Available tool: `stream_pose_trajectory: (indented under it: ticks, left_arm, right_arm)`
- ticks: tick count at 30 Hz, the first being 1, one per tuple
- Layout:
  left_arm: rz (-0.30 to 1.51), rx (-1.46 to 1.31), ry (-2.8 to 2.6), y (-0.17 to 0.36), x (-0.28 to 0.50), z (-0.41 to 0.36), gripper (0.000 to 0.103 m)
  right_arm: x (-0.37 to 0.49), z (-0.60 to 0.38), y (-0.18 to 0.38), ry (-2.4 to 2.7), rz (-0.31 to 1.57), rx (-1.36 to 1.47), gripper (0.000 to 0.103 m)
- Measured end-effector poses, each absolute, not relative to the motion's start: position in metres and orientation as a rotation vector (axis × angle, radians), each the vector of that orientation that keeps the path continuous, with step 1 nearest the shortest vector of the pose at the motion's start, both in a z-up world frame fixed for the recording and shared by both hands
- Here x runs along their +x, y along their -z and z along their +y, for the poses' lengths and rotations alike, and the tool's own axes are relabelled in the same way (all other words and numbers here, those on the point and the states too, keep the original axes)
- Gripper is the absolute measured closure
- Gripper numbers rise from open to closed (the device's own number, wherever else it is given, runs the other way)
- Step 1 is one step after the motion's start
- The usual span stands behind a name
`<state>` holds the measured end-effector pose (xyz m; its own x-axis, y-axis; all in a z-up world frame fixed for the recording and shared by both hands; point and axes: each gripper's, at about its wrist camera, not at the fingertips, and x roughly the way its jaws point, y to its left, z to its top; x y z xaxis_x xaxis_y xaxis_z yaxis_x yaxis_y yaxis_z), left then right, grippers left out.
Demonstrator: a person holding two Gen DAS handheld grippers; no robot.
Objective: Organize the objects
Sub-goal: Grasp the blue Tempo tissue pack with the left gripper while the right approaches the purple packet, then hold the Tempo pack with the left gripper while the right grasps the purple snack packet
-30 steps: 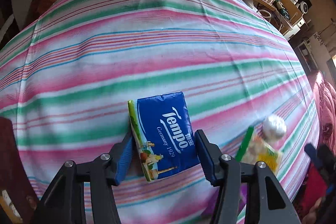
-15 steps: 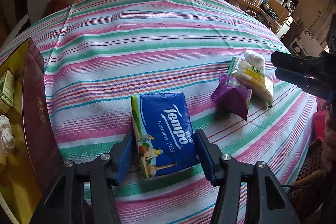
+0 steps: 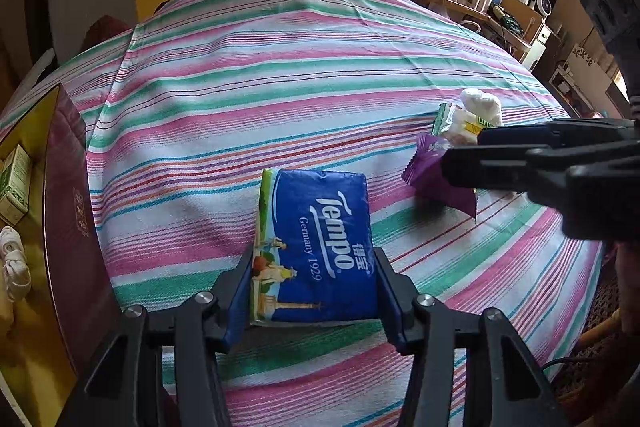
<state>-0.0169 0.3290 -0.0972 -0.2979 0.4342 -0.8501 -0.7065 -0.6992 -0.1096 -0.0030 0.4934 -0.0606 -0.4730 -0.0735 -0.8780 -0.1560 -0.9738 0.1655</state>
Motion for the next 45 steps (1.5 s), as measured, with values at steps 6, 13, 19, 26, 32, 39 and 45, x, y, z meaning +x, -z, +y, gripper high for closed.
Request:
stream_pose_trajectory:
  ticks: [6,13,19,26,32,39,45]
  left_arm:
    - [0.383,-1.189,-2.059,0.099,-0.012,0.329,0.05]
    - [0.397,-1.161,-2.09,0.099,-0.008,0.33,0.05]
    - [0.376,-1.142,-2.074,0.085,-0.002,0.329,0.05]
    - [0.363,-0.983,-2.1,0.03,0.026,0.314,0.05]
    - [0.304,-0.942,-2.163,-0.002,0.03,0.281,0.05]
    - [0.253,-0.951,-2.267,-0.015,0.017,0.235,0.05]
    - [0.16,-1.023,-2.294,-0.009,0.004,0.194,0.05]
  right_arm:
    - [-0.015,0.491,0.091,-2.566,0.252,-1.684,0.07]
    - [-0.018,0.492,0.099,-2.568,0.217,-1.704,0.07]
    - [-0.019,0.495,0.101,-2.568,0.253,-1.703,0.069]
    - [-0.018,0.494,0.102,-2.577,0.242,-1.702,0.068]
    - [-0.017,0.488,0.103,-2.589,0.179,-1.687,0.068]
    - [-0.014,0.483,0.103,-2.604,0.089,-1.661,0.069]
    - [-0.012,0.484,0.103,-2.611,0.1,-1.65,0.069]
